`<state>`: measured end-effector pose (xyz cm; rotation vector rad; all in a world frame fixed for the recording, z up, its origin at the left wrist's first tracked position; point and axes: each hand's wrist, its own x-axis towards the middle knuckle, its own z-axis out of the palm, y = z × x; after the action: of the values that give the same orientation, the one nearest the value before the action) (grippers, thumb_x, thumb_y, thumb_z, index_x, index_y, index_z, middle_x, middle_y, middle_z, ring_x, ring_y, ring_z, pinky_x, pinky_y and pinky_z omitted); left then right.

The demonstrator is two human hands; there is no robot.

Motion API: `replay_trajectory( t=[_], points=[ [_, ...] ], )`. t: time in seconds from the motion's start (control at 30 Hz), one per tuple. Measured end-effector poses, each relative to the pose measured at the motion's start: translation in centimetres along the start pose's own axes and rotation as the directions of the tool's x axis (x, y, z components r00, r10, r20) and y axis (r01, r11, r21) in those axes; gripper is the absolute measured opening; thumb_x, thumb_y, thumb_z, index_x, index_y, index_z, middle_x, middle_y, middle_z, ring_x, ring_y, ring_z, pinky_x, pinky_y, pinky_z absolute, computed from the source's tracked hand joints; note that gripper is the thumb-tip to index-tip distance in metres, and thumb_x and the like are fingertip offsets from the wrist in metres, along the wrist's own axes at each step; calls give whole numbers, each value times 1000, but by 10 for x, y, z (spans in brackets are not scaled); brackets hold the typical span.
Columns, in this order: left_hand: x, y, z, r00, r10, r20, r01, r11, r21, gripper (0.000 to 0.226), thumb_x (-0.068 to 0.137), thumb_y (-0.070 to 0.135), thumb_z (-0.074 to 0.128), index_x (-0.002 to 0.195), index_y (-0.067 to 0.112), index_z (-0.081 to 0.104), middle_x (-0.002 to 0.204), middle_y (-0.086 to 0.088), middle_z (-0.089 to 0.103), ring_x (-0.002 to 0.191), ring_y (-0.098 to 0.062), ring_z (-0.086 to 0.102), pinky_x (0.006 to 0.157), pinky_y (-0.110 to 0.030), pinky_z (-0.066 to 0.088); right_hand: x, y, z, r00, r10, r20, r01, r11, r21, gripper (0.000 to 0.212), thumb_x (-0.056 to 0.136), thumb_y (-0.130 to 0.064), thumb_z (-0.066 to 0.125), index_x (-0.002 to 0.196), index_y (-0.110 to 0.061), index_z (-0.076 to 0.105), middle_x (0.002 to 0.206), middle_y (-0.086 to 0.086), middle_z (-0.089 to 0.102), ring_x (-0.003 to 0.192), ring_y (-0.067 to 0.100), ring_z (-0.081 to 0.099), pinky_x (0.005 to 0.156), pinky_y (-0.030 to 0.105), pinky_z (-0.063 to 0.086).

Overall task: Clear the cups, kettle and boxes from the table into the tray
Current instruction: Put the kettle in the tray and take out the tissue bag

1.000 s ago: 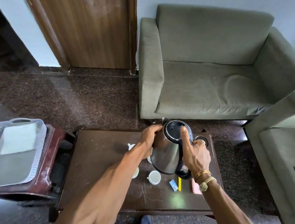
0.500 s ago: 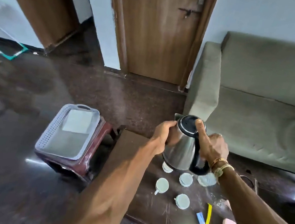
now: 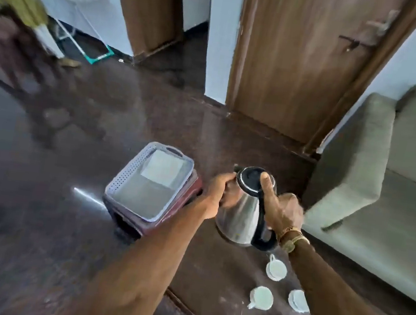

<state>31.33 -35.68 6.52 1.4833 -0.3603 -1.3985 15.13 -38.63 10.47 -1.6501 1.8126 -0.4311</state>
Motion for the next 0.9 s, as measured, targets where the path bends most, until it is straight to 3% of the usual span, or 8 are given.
replay_trajectory(
  t=[0.1, 0.17, 0.27, 0.37, 0.57, 0.77, 0.83, 0.9],
  points=[
    [11, 17, -46, 995, -42, -89, 42, 999, -5, 33, 88, 43, 60, 61, 25, 57, 61, 3, 50, 53, -12, 42, 55, -28, 30, 3, -37, 38, 999, -32, 25, 32, 999, -10, 97, 67, -97, 34, 82, -5, 61, 83, 12, 59, 79, 32, 54, 75, 35, 39],
    [22, 25, -79, 992, -61, -110, 59, 998, -25, 30, 90, 41, 59, 69, 23, 68, 71, 4, 64, 70, -14, 55, 65, -29, 39, 5, -63, 65, 997, -60, 49, 61, 998, -15, 95, 69, -95, 36, 83, -4, 61, 86, 13, 63, 85, 35, 59, 76, 36, 41],
    [36, 37, -132, 985, -95, -142, 93, 995, -21, 22, 88, 42, 58, 93, 24, 69, 97, 0, 64, 92, -20, 55, 81, -35, 44, 6, -100, 109, 993, -80, 82, 80, 997, 7, 92, 69, -93, 41, 83, -5, 62, 88, 13, 68, 88, 36, 62, 80, 39, 46],
    [49, 46, -182, 981, -104, -163, 96, 994, -60, 20, 88, 41, 57, 96, 27, 69, 103, 1, 65, 97, -19, 55, 96, -39, 45, 10, -132, 153, 986, -121, 114, 120, 993, 21, 87, 67, -93, 41, 76, -8, 57, 80, 9, 66, 82, 35, 60, 79, 40, 46],
    [72, 56, -268, 966, -111, -232, 75, 984, -160, 17, 84, 42, 59, 90, 30, 71, 91, 7, 66, 84, -13, 56, 86, -33, 45, 17, -184, 233, 958, -224, 181, 223, 974, 28, 69, 75, -87, 46, 74, -19, 61, 83, 7, 69, 86, 36, 64, 81, 40, 49],
    [96, 44, -330, 924, -124, -362, 34, 969, -247, 22, 89, 46, 59, 98, 29, 70, 92, 12, 73, 94, -11, 63, 98, -40, 45, 20, -208, 302, 944, -226, 239, 220, 974, 53, 74, 69, -90, 43, 65, -17, 55, 65, -5, 60, 80, 32, 64, 71, 33, 39],
    [99, 39, -342, 908, -128, -398, 22, 965, -261, 18, 91, 44, 57, 97, 31, 68, 94, 13, 71, 98, -11, 62, 101, -42, 44, 21, -210, 320, 941, -217, 262, 210, 976, 52, 66, 70, -88, 46, 73, -22, 53, 77, -3, 65, 89, 31, 64, 78, 35, 42],
    [103, 32, -350, 905, -133, -403, 15, 959, -283, 19, 93, 40, 55, 90, 32, 71, 92, 11, 74, 93, -11, 66, 93, -37, 47, 21, -209, 335, 941, -212, 265, 213, 977, 25, 57, 74, -85, 49, 80, -29, 53, 90, 2, 67, 92, 29, 60, 81, 34, 37]
  ],
)
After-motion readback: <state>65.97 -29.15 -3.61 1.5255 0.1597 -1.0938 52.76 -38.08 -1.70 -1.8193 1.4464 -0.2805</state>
